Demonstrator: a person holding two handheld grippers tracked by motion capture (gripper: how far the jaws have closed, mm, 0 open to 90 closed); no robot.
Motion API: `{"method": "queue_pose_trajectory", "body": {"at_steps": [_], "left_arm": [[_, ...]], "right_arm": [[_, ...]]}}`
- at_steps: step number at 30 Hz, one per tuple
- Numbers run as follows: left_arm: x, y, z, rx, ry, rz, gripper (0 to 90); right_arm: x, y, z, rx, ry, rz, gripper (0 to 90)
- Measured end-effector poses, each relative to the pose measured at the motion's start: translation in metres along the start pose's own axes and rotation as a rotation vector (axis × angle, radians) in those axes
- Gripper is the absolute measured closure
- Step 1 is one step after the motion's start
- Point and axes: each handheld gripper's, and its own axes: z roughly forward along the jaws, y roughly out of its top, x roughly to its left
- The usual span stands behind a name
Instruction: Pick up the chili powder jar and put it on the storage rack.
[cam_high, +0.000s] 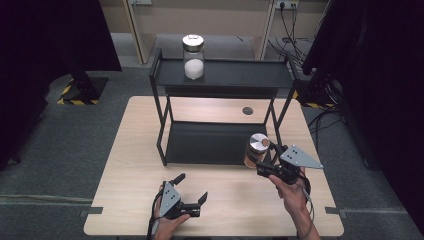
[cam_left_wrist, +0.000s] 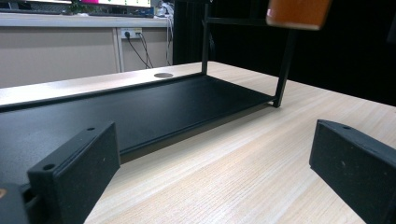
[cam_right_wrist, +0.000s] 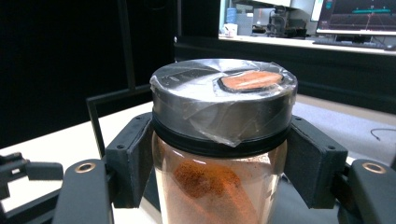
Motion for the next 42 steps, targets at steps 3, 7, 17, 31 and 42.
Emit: {"method": "queue_pose_trajectory", "body": {"at_steps": [3,7,17,31,42], "left_arm": [[0.000,0.000,0.000,0.001,-0.002,-0.001,1.1],[0.000,0.000,0.000,0.000,-0.001,-0.001,1.1],[0.000,0.000,0.000,0.003,-0.006,-0.002,1.1],[0.000,0.000,0.000,0.007,-0.009,-0.007,1.1],[0.000,0.001,0.000,0.009,-0.010,-0.014,1.1]], "right_arm": [[0.000,0.010,0.002,-0.010,0.010,-0.001,31.5],[-0.002,0.023,0.007,-0.019,0.031,-0.002,31.5],[-0.007,0.056,0.020,-0.034,0.073,0.002,31.5],[-0.014,0.109,0.043,-0.032,0.110,-0.006,31.5],[-0.016,0.147,0.059,-0.043,0.128,-0.003,31.6]]}}
